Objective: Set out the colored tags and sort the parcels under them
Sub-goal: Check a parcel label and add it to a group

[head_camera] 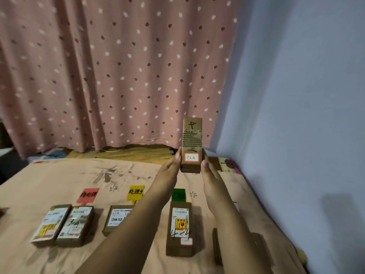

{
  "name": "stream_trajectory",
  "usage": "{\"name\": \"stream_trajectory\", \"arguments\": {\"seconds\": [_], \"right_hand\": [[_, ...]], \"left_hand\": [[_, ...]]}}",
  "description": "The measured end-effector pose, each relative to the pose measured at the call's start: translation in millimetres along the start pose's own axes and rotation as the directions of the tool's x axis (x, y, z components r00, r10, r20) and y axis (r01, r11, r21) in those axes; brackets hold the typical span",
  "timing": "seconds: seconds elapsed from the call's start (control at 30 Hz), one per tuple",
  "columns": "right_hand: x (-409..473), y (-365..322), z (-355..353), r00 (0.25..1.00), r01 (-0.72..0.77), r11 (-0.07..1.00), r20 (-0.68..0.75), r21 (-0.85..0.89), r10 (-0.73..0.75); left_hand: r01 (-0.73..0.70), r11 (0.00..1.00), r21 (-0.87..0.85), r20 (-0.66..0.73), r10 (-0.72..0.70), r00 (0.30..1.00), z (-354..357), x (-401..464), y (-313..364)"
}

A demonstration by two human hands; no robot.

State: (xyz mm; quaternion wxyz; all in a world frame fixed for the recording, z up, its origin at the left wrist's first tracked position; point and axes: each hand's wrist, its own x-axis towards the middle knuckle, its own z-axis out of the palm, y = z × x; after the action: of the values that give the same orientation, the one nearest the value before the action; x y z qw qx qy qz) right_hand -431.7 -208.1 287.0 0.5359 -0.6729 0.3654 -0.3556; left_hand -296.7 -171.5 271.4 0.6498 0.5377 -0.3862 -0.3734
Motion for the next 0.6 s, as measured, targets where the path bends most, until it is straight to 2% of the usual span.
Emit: {"name": "stream_trajectory", "arguments": {"seconds": [0.17, 0.33, 0.6], "right_hand": [[15.2, 30.4, 11.1, 0.993, -0.114, 0.992, 0.019, -0.048, 0.115], [21.5, 58.7, 15.7, 0.966, -0.254, 0.962, 0.024, -0.099, 0.258], [45.9, 150.0, 32.2, 0.896, -0.445, 0.895, 0.002, -0.025, 0.445]], "left_hand": [[0.035, 0.998, 0.057, 0.029, -0.036, 0.999, -11.4, 13.5, -26.7], [0.158, 0.984, 0.077, 0.044, -0.162, 0.986, -25.0, 23.4, -69.2], [0.345, 0.938, 0.021, 0.069, -0.345, 0.936, -36.9, 29.5, -141.5]]}}
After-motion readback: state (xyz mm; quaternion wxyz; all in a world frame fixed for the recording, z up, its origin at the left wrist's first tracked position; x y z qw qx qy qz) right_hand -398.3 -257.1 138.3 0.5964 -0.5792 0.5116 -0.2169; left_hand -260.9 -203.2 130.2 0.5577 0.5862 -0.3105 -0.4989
